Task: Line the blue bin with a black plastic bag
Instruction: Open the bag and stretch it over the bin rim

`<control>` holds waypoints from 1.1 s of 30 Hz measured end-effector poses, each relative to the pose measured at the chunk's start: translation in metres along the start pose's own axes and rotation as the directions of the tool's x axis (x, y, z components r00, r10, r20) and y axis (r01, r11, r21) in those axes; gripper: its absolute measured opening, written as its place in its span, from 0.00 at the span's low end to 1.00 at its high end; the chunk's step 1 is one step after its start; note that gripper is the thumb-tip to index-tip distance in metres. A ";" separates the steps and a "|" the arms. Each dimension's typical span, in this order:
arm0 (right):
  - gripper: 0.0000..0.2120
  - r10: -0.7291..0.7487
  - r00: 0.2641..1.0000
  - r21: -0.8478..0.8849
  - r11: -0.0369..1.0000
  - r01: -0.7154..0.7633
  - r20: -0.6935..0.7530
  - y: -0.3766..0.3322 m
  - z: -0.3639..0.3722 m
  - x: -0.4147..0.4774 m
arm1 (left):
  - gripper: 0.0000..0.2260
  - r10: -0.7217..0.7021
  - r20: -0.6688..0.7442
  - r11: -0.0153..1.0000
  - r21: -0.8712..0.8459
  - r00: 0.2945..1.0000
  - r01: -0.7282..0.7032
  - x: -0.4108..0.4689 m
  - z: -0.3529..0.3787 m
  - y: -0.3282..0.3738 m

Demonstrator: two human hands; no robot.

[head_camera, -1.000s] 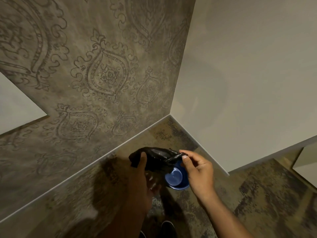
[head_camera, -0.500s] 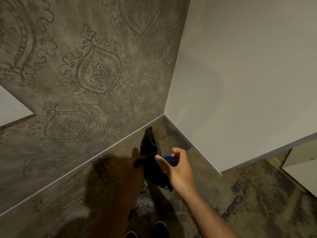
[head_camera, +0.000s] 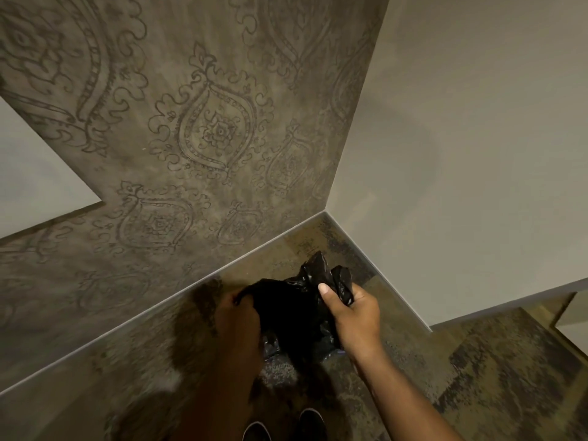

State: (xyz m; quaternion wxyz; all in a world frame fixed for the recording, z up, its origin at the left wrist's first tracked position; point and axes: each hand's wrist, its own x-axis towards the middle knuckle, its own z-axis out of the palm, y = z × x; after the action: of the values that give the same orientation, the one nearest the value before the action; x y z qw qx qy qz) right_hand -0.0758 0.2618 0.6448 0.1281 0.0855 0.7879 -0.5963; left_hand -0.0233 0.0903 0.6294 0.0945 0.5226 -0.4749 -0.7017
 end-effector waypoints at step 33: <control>0.18 -0.294 0.934 -0.575 0.736 0.356 0.202 -0.051 -0.010 0.035 | 0.13 0.336 0.413 0.330 0.790 0.847 -0.516 0.040 -0.018 0.045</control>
State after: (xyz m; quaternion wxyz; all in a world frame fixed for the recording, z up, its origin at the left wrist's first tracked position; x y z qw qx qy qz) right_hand -0.1247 0.2568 0.6832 0.0806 -0.1279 0.9316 -0.3306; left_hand -0.0422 0.0311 0.6378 -0.0499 0.2862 -0.8925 -0.3450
